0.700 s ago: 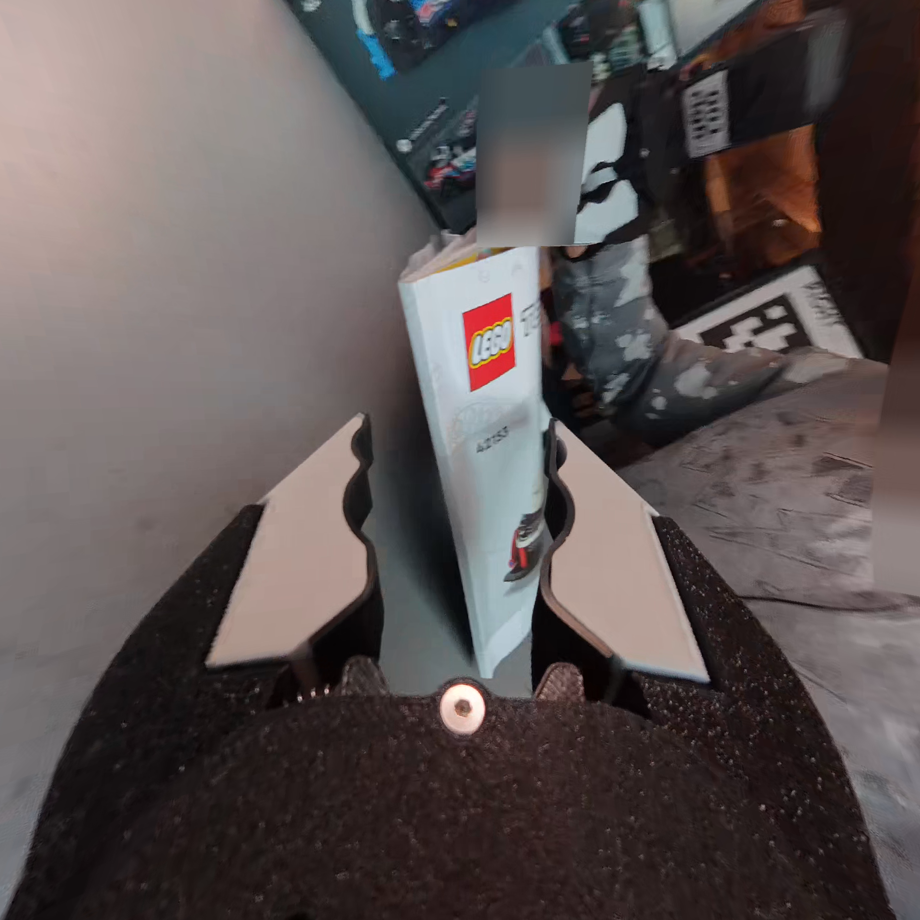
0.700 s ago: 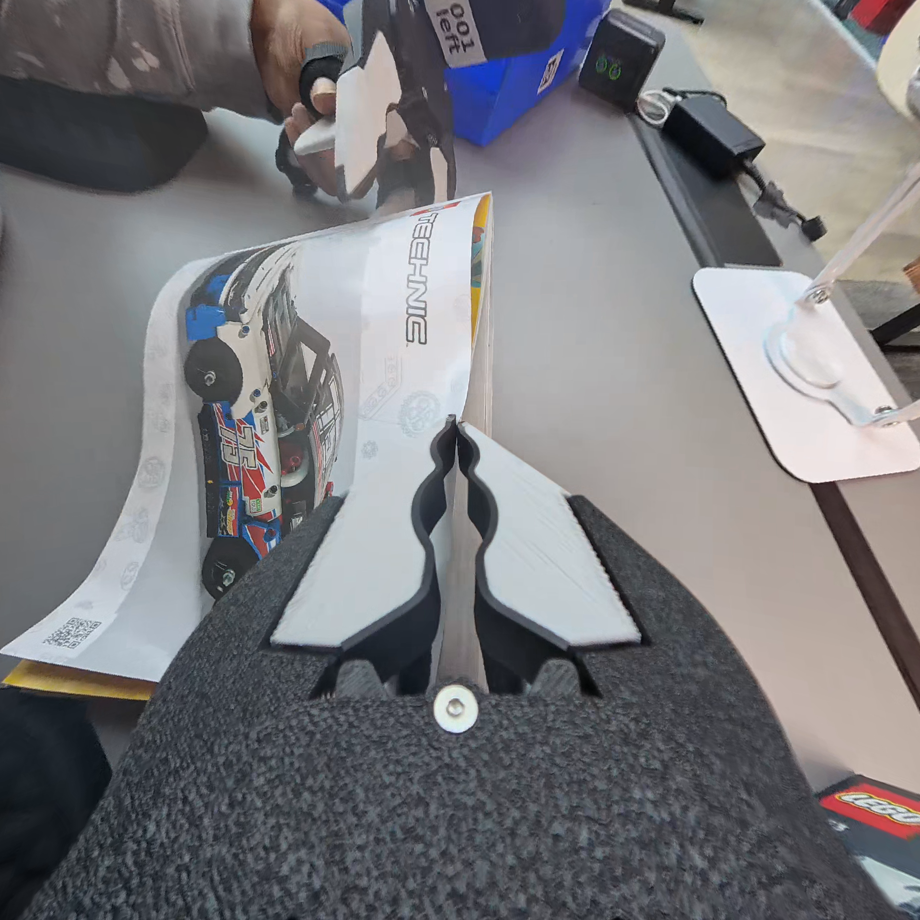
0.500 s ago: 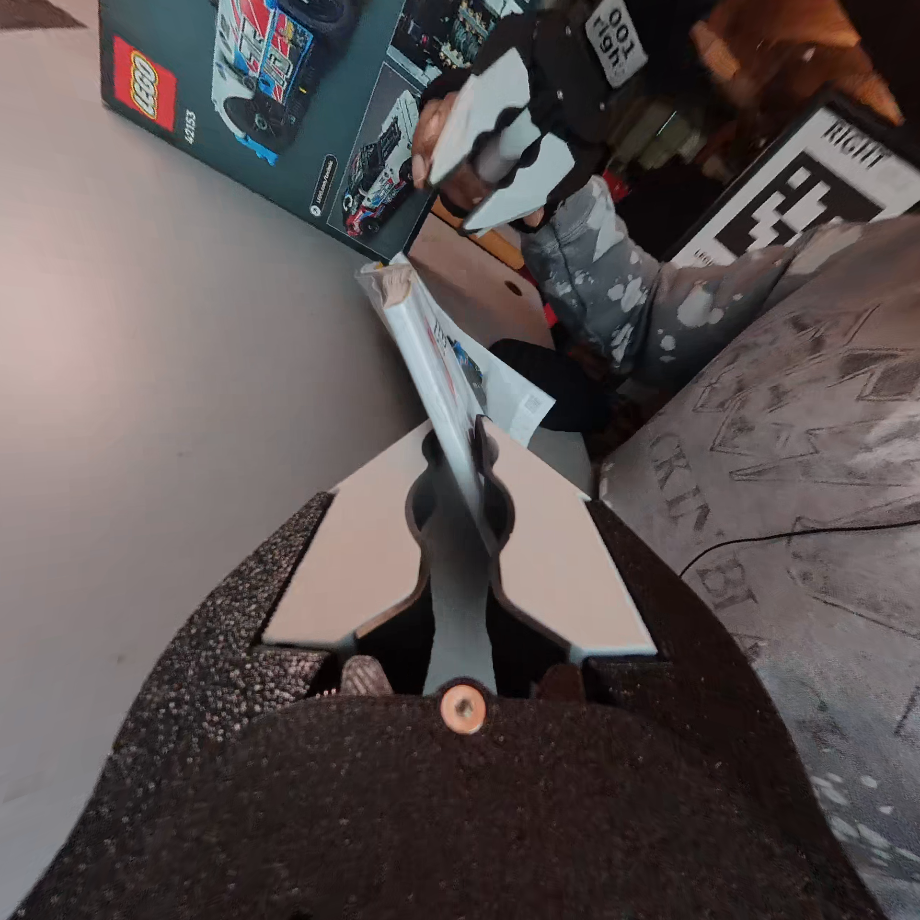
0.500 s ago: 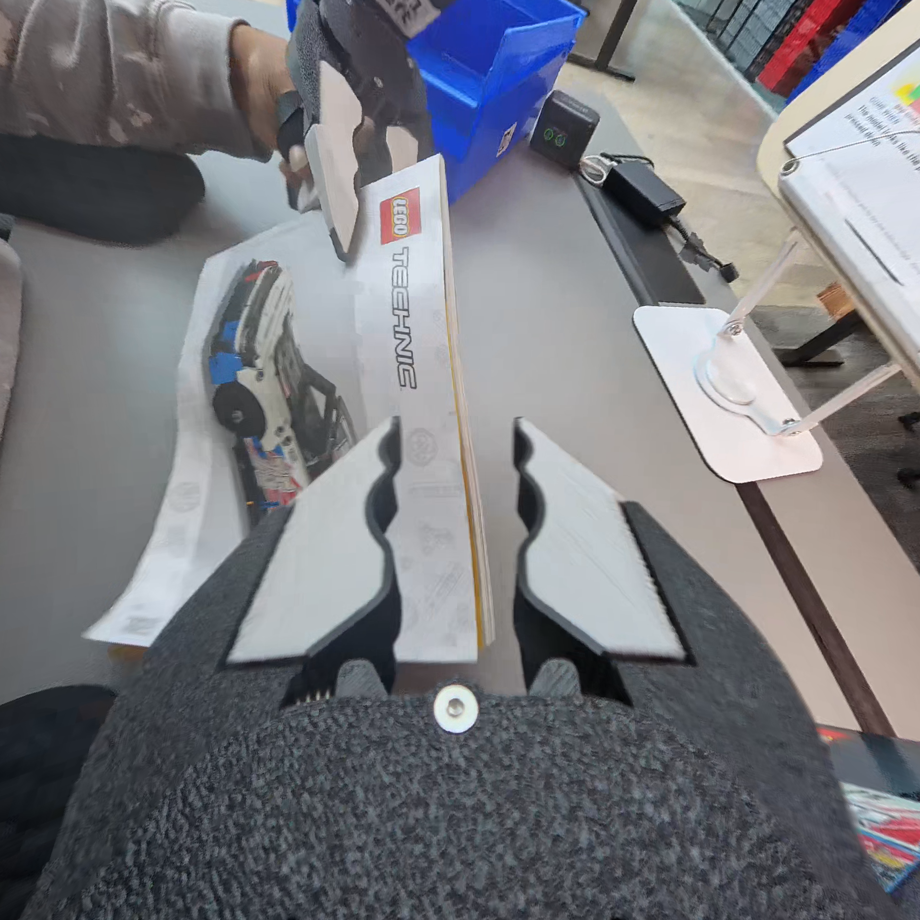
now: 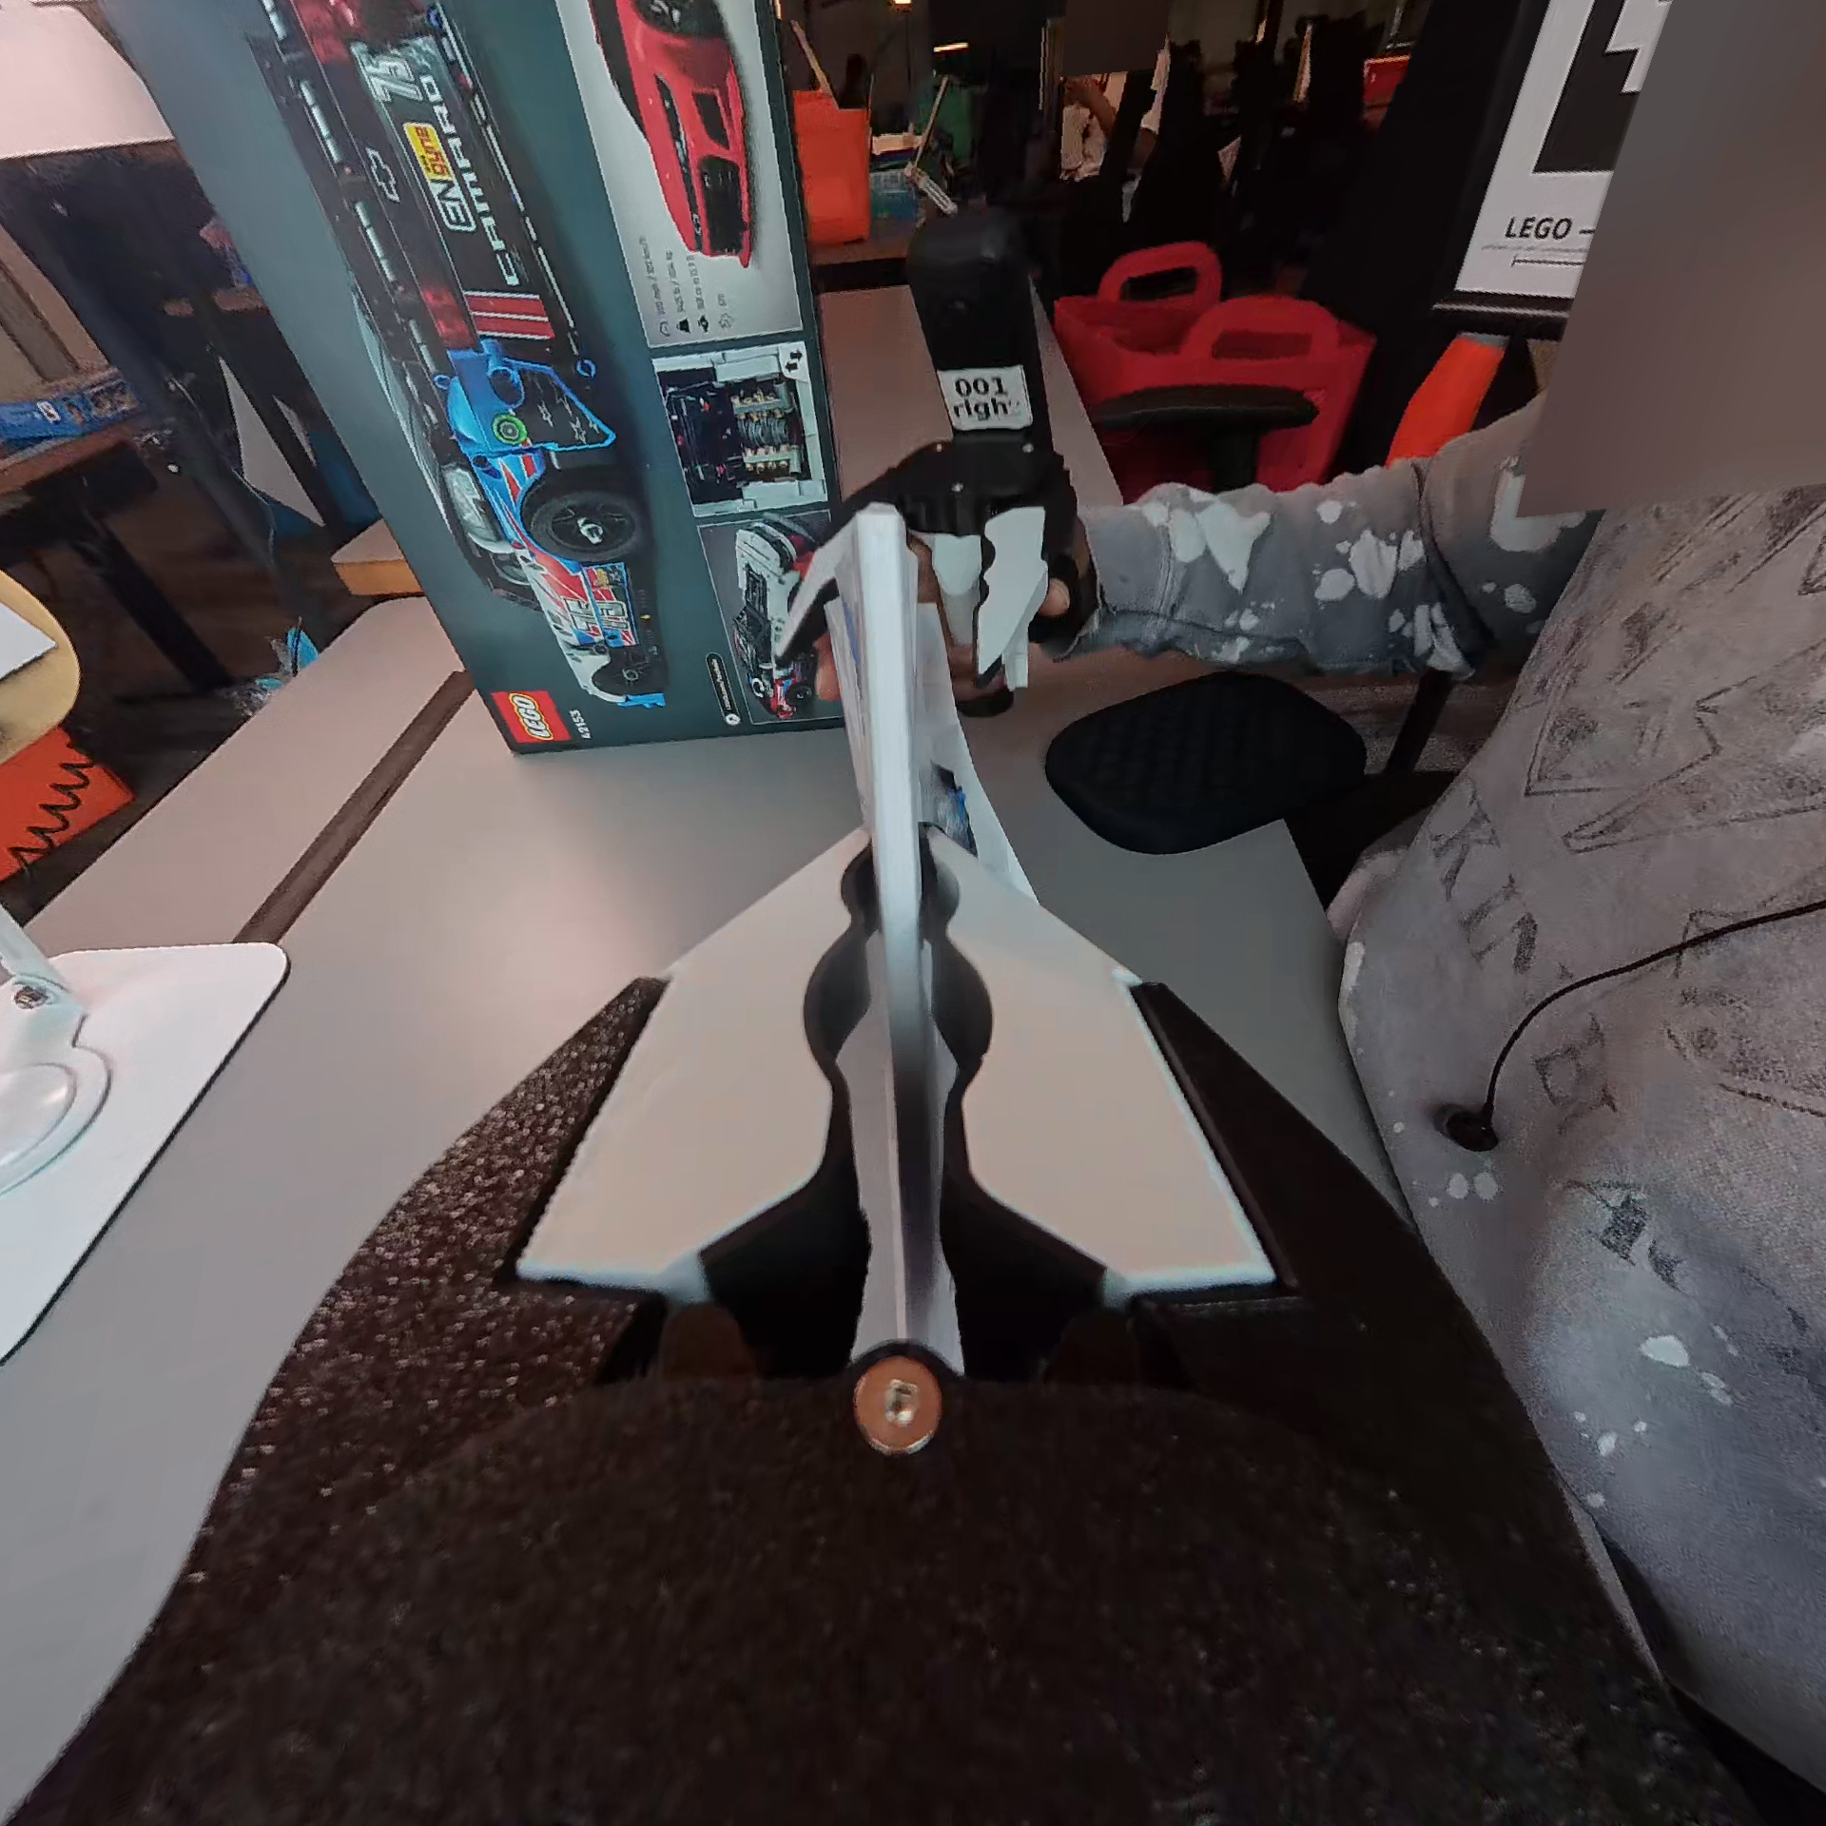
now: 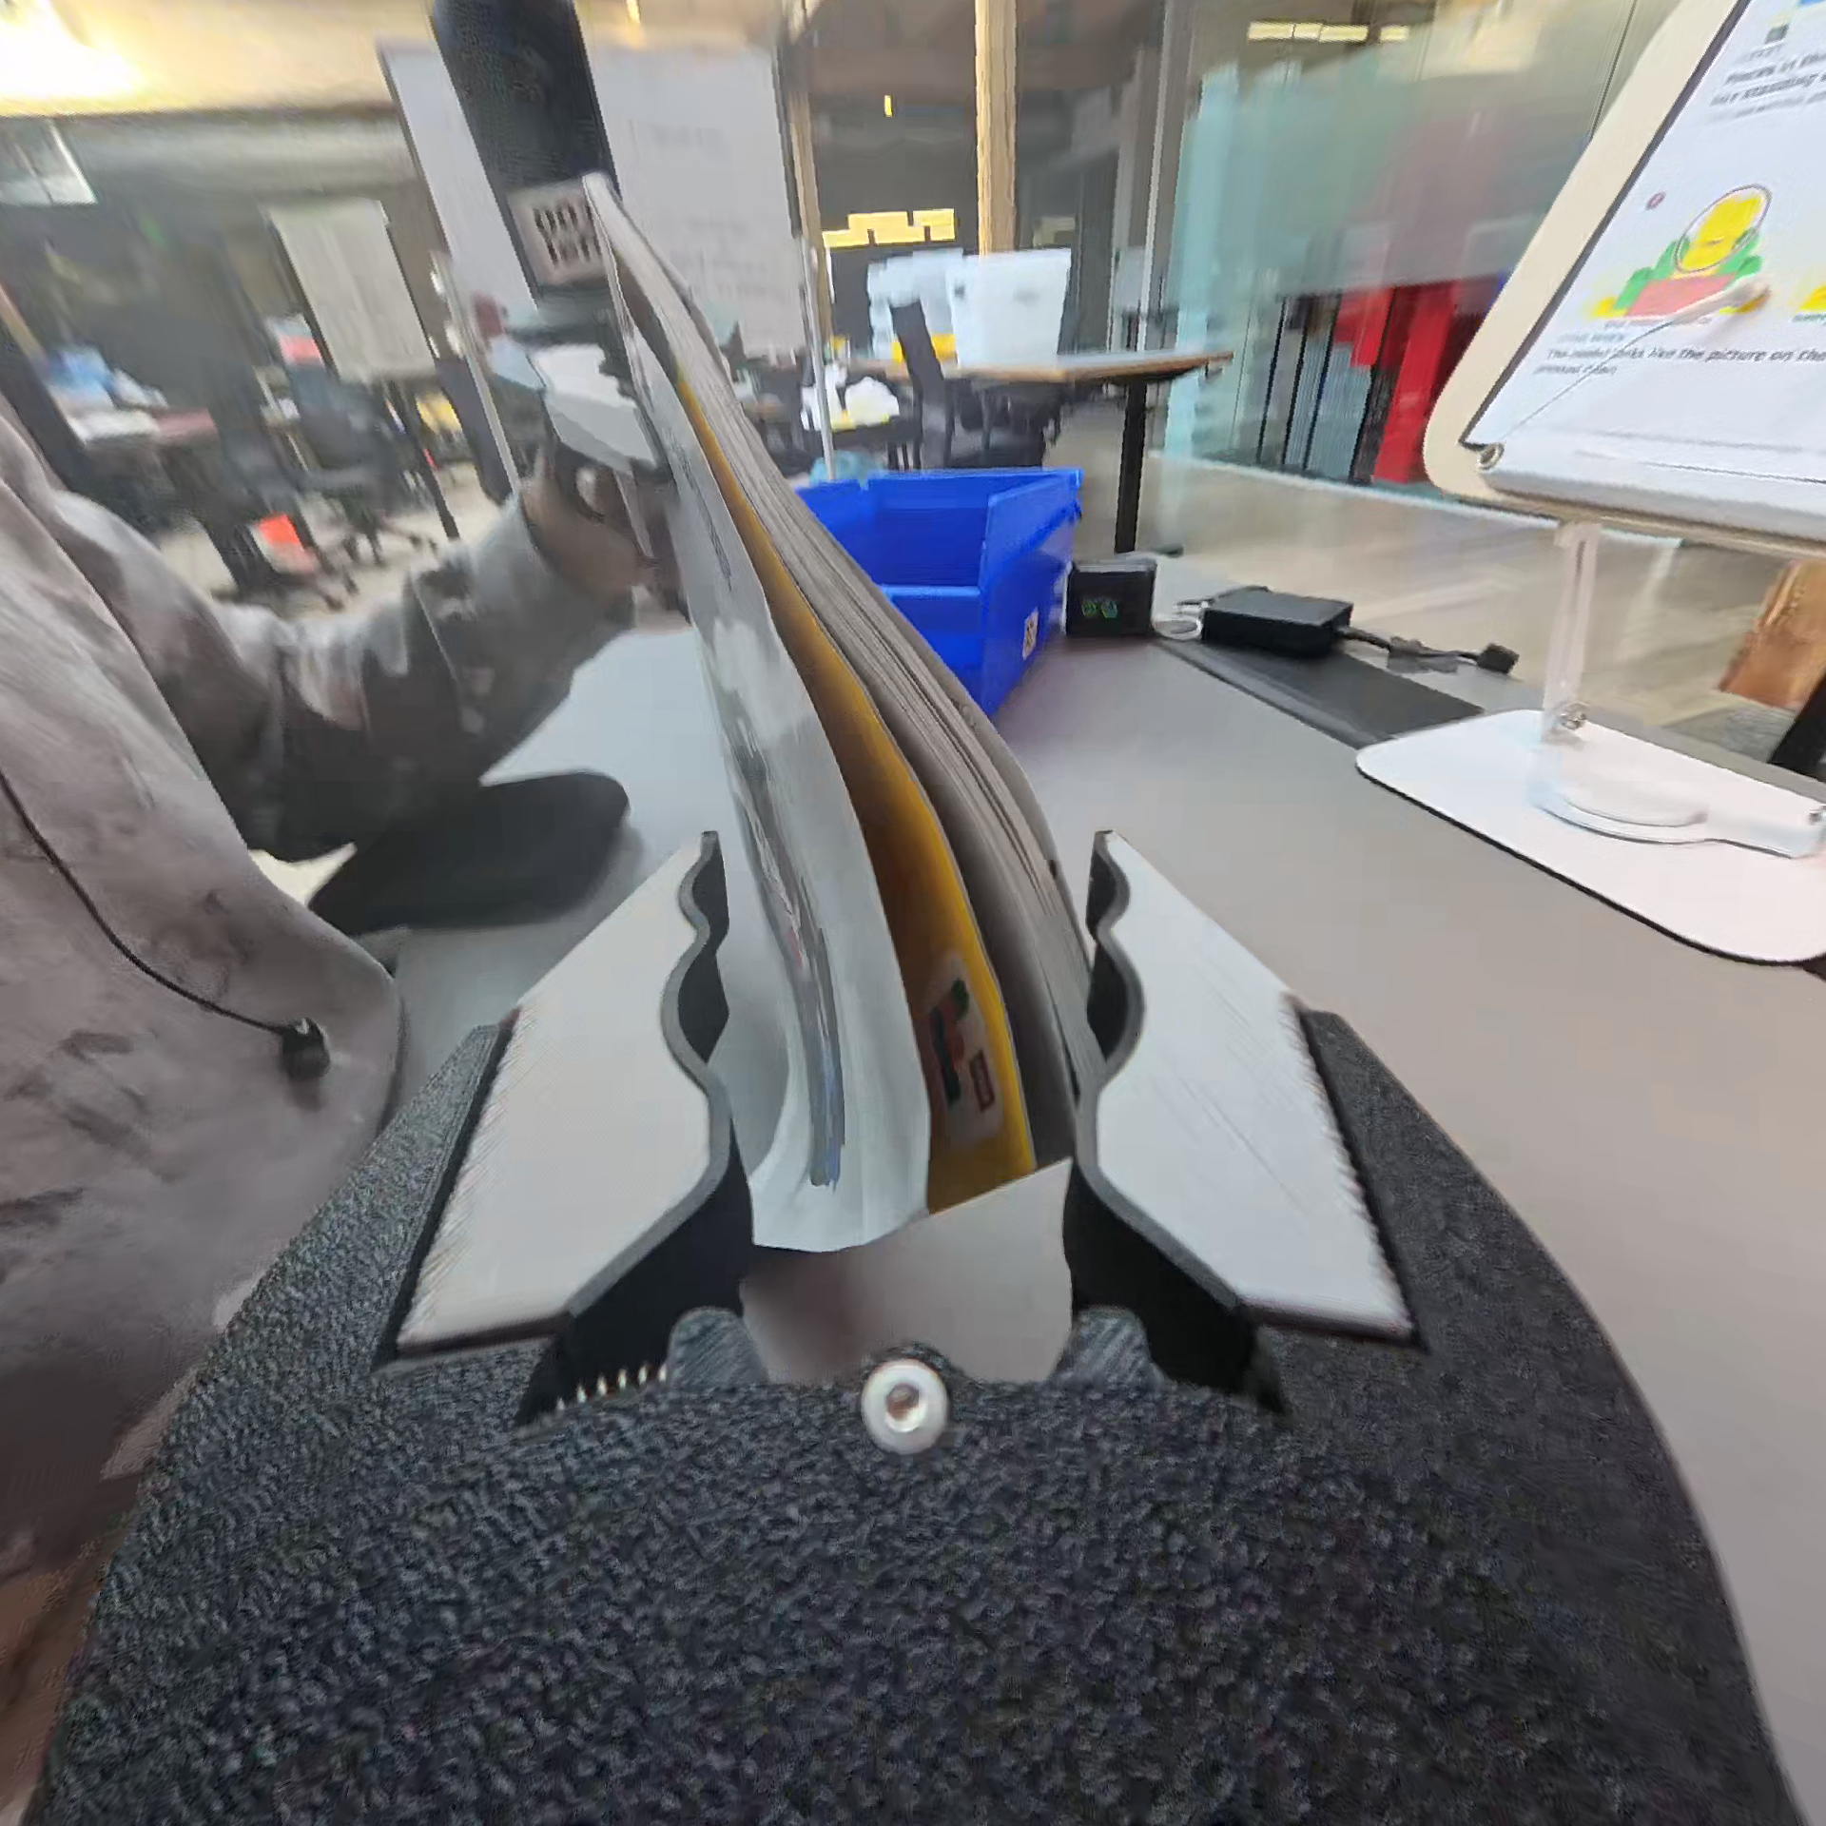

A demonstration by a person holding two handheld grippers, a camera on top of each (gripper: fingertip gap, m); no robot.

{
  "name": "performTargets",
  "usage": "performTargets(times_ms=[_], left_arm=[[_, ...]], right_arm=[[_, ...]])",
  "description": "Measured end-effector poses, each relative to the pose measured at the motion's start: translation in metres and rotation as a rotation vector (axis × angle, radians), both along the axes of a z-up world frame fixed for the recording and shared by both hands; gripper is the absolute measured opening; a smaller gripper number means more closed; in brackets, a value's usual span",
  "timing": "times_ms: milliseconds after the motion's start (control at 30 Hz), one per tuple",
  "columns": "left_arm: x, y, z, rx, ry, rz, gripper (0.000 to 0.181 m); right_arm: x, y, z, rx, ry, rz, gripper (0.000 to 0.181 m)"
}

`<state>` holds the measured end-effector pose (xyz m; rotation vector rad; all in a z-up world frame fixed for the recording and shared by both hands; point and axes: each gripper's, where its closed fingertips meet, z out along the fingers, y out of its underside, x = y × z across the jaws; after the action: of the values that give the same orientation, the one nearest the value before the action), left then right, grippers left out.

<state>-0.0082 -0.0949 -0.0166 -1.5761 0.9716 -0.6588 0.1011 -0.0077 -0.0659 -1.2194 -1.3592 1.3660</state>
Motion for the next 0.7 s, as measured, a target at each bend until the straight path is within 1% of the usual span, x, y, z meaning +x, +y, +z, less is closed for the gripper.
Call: performTargets(times_ms=[67,100,200,333,400,433,500,533,567,600,633,700], left_arm=[[-0.002,-0.007,0.012,0.02,-0.024,-0.021,0.004],[-0.002,-0.011,0.019,0.035,-0.035,-0.038,0.003],[0.0,-0.024,0.039,0.069,-0.072,-0.087,0.004],[0.007,-0.031,0.059,0.099,-0.132,-0.115,0.004],[0.009,-0.034,0.068,0.11,-0.181,-0.132,0.004],[0.011,-0.036,0.072,0.114,-0.208,-0.139,0.004],[0.015,-0.039,0.077,0.118,-0.26,-0.161,0.004],[0.017,-0.039,0.078,0.115,-0.284,-0.172,0.004],[0.019,-0.037,0.078,0.104,-0.306,-0.178,0.004],[0.019,-0.033,0.077,0.089,-0.33,-0.169,0.004],[0.017,-0.027,0.075,0.072,-0.353,-0.152,0.004],[0.012,-0.019,0.065,0.022,-0.381,-0.137,0.007]], right_arm=[[0.003,-0.005,0.007,-0.085,0.106,-0.005,0.073],[0.005,-0.007,0.007,-0.104,0.13,-0.003,0.076],[0.006,-0.009,0.003,-0.114,0.138,-0.009,0.089],[0.007,-0.035,0.012,-0.107,0.17,0.082,0.099],[0.013,-0.043,0.015,-0.121,0.183,0.107,0.098],[0.014,-0.044,0.014,-0.112,0.184,0.094,0.095],[0.014,-0.053,0.019,-0.107,0.206,0.096,0.087],[0.014,-0.06,0.024,-0.109,0.222,0.103,0.071],[0.012,-0.063,0.027,-0.083,0.219,0.087,0.02],[0.012,-0.062,0.027,-0.023,0.204,0.043,0.005],[0.015,-0.063,0.029,0.033,0.184,0.028,0.005],[0.027,-0.062,0.035,0.055,0.149,0.006,0.004]])
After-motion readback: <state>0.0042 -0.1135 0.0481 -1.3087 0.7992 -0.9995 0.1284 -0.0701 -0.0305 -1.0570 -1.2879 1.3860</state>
